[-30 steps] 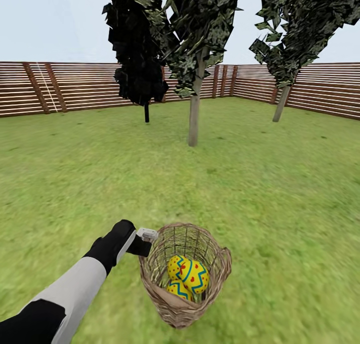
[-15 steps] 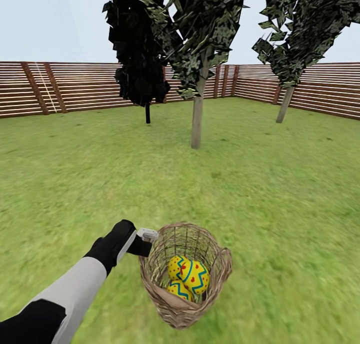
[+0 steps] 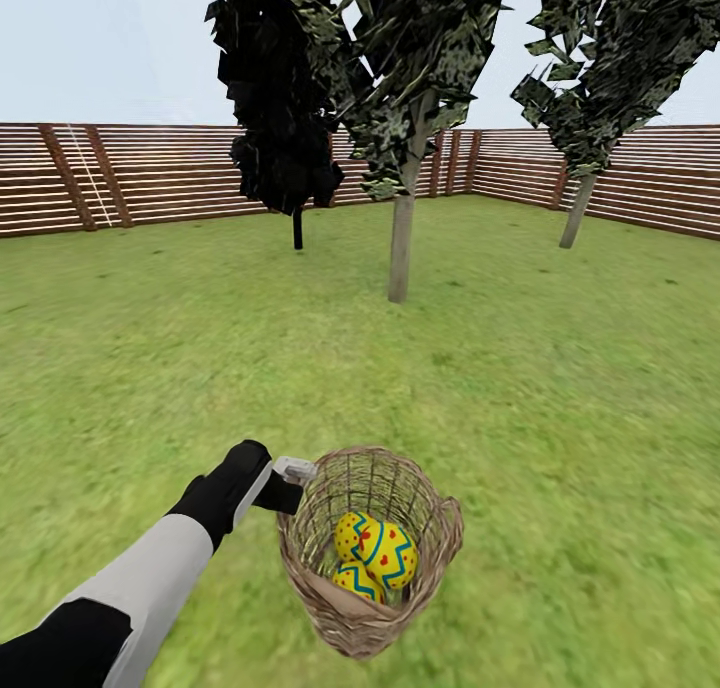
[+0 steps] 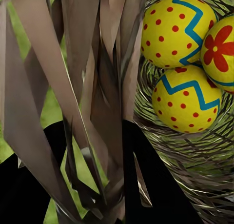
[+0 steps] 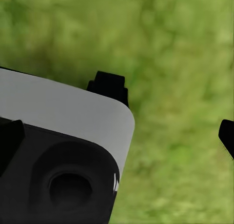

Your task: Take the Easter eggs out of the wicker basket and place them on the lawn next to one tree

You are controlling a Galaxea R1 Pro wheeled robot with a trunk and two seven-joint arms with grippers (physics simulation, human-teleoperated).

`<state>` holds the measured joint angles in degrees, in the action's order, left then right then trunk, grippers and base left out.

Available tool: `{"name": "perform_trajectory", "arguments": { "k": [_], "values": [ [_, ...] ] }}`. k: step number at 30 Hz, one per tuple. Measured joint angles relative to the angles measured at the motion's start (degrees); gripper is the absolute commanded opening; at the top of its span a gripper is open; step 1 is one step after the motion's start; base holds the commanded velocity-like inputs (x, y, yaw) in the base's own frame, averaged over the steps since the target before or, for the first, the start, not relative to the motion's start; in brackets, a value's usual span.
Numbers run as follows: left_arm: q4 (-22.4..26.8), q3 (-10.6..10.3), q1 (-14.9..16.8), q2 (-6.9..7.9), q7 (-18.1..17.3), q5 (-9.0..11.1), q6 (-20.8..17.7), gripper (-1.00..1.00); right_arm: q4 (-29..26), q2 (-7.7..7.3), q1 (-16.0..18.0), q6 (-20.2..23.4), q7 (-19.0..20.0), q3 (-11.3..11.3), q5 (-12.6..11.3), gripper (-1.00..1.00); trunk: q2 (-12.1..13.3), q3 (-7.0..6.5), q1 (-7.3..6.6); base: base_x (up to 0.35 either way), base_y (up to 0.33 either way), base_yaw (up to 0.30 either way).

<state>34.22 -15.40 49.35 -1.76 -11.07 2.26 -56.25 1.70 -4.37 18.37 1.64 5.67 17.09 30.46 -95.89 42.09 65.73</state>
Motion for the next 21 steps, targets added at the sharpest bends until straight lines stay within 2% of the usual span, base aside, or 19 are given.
{"name": "perform_trajectory", "arguments": {
  "k": [21],
  "values": [
    [0.3,0.1,0.0,0.14,-0.1,0.1,0.0,-1.0,0.0,0.0,-0.1,-1.6,0.0,0.0,0.4,1.0,0.0,0.0,0.0,0.283,0.136,0.0]
  ]
}}
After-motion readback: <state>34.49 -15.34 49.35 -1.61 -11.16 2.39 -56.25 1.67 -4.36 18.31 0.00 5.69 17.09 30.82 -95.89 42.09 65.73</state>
